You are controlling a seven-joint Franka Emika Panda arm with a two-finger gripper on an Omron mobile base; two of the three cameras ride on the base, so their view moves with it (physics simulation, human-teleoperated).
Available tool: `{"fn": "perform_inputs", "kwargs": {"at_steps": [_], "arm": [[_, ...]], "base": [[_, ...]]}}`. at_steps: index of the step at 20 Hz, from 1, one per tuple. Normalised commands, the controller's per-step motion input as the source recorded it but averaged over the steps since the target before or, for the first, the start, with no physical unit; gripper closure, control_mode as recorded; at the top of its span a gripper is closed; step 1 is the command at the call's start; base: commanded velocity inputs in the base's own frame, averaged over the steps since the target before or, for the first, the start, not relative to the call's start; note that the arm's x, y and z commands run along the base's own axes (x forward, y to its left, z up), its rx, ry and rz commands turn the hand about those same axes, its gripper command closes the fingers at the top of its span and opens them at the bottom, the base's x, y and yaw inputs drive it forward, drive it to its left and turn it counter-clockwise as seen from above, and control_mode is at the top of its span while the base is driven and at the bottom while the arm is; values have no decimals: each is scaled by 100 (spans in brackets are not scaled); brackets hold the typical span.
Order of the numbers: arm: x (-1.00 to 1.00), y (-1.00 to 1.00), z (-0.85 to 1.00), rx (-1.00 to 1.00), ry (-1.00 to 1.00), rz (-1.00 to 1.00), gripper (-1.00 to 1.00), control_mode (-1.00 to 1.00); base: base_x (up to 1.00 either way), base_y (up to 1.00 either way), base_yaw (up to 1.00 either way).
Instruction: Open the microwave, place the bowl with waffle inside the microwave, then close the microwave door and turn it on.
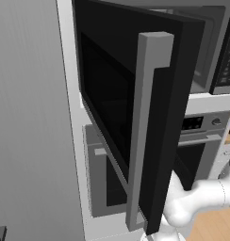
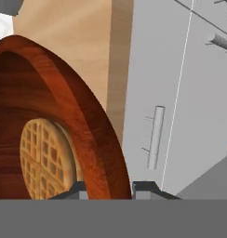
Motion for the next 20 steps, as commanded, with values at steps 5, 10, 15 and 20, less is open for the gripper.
{"fn": "perform_inputs", "kwargs": {"at_steps": [5,10,15,20], "arm": [[-61,-12,0,0,-2,0,100,-100],[-100,-22,0,0,-13,0,100,-100],[-100,2,1,0,-21,0,100,-100],[-100,29,0,0,-23,0,100,-100]], "base": [[0,0,0],[0,0,0],[0,0,0],[0,0,0]]}}
